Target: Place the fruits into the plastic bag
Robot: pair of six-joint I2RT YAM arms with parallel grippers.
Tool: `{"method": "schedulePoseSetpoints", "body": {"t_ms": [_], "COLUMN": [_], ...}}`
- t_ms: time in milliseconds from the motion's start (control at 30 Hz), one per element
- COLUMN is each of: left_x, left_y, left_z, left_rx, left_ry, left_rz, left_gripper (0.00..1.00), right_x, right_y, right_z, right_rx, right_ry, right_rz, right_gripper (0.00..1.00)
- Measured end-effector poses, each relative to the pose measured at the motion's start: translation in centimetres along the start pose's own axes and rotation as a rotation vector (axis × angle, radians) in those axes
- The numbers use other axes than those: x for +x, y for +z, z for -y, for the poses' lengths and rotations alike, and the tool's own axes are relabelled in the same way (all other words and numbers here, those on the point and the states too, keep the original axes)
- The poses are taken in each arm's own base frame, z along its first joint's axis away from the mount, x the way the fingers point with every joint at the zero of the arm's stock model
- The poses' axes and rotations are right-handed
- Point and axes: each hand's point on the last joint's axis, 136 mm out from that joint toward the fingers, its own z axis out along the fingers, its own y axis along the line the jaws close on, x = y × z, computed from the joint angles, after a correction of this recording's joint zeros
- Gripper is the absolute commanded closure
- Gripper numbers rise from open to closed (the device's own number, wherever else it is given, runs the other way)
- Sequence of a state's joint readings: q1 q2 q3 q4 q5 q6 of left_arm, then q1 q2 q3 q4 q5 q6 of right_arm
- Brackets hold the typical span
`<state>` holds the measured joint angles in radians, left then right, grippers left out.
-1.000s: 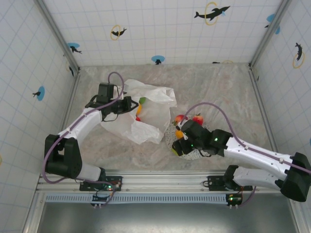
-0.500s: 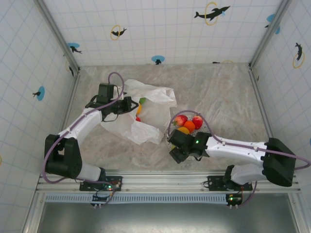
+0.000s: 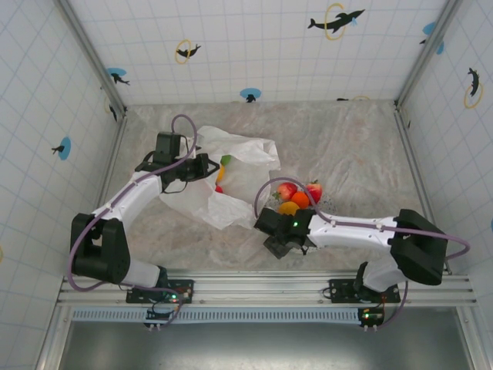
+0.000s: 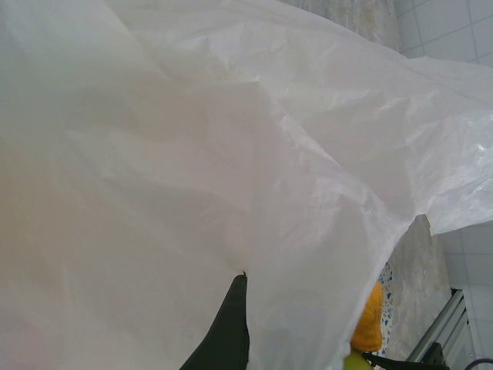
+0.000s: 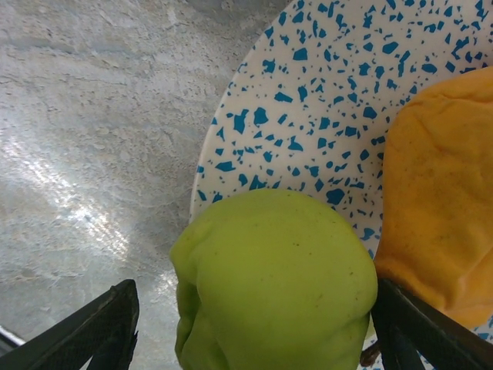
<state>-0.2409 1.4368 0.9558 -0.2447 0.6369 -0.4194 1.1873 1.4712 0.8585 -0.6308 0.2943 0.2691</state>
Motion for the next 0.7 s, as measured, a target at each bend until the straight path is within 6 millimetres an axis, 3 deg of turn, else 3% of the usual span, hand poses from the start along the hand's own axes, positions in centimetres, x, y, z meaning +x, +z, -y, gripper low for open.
{"method": "schedulePoseSetpoints", "body": {"t_ms": [300, 700], "left_x": [0.01, 0.38], "left_y": [0.01, 0.22], "left_z": [0.02, -0.29], "left_rx": [0.001, -0.002], "left_ry": [0.001, -0.008], "left_rz": [-0.001, -0.012], "left_gripper": [1.0, 1.0], "right_x": [0.2, 0.08], "right_y": [0.86, 0.39], "right_z": [0.54, 0.43], "right_rx": [0.057, 0.042], "right_ry": [-0.023, -0.021], "right_rz": [-0.03, -0.021], "right_gripper": [0.28, 0.41]}}
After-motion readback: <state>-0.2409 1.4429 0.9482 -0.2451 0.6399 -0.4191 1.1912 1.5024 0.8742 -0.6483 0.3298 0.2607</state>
